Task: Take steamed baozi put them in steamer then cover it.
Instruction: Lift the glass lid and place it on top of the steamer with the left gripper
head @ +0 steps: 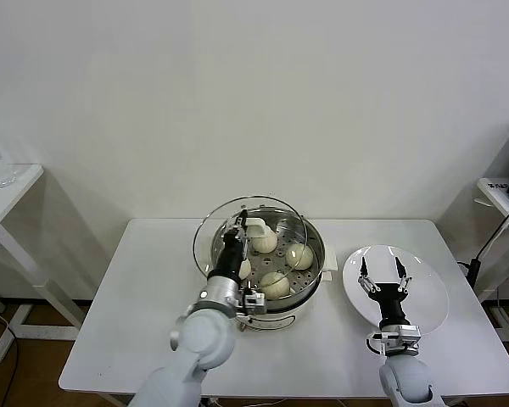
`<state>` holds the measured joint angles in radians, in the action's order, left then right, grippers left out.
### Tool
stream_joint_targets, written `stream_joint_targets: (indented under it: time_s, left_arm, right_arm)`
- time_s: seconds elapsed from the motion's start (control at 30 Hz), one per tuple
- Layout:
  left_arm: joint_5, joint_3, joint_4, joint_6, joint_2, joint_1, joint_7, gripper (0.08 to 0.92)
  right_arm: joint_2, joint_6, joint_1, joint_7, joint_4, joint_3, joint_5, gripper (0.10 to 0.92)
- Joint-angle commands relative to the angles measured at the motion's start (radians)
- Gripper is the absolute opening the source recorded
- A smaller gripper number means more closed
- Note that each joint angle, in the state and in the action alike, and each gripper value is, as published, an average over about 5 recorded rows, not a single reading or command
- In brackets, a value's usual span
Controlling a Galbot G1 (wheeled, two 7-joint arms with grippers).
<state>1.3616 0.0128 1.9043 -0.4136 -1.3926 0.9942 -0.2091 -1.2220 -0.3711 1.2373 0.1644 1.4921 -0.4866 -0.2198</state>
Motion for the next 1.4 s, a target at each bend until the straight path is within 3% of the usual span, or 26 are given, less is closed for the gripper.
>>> stream_joint_targets:
  time_s: [0.03, 1.4]
  left_arm:
    - [0.163, 0.068, -0.061, -0.055, -0.088, -0.039, -0.09, 0.187]
    - [0.174, 0.075, -0.149, -0.016, -0.112, -0.024, -0.026, 0.187]
  right_arm:
    - [-0.003, 0.001, -0.005, -0.002, -0.013, -0.002, 0.002, 0.823]
    - [-0.003, -0.006, -0.019, -0.009, -0.034, -0.003, 0.005, 0.823]
